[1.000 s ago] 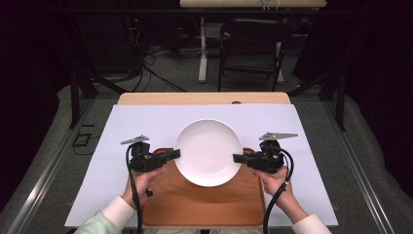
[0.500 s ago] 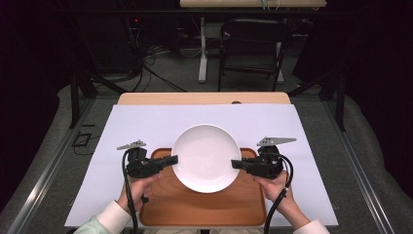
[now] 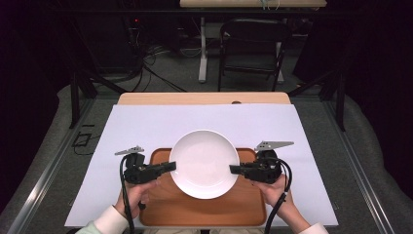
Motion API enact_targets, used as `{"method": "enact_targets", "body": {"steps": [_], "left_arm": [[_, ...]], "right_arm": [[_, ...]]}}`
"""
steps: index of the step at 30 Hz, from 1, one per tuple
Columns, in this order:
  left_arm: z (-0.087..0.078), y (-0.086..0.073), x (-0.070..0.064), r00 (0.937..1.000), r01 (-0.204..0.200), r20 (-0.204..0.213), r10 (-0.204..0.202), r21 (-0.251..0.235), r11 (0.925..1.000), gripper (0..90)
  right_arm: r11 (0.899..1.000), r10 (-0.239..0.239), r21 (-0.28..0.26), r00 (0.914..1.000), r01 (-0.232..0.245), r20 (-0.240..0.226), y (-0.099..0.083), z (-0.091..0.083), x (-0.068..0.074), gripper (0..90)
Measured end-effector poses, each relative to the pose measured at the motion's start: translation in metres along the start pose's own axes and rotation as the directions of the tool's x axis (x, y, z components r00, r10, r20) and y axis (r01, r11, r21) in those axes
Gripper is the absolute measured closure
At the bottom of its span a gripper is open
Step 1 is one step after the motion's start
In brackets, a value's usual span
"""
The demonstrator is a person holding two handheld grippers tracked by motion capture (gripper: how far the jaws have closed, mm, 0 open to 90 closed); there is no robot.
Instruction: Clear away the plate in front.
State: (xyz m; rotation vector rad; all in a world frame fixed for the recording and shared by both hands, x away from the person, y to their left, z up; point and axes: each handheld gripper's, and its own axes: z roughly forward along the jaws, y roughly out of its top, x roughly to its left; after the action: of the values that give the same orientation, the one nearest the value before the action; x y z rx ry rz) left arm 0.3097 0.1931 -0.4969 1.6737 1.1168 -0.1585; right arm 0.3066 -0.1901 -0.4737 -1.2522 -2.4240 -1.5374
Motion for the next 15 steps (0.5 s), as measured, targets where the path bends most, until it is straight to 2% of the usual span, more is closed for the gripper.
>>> {"method": "enact_targets", "body": {"steps": [5,15], "left_arm": [[-0.0028,-0.0027,-0.0007,1.0000,-0.005,0.004,0.005,0.006,1.0000,82.4],[-0.0054,-0.0095,-0.0008,0.9999,0.012,0.003,-0.012,0.028,0.9995,82.3]], "right_arm": [[1.000,-0.004,0.008,1.0000,0.004,-0.005,-0.0017,0.0000,0.0023,80.0],[0.999,0.005,0.038,0.9999,-0.005,-0.009,-0.0075,0.0009,0.0072,79.8]]}}
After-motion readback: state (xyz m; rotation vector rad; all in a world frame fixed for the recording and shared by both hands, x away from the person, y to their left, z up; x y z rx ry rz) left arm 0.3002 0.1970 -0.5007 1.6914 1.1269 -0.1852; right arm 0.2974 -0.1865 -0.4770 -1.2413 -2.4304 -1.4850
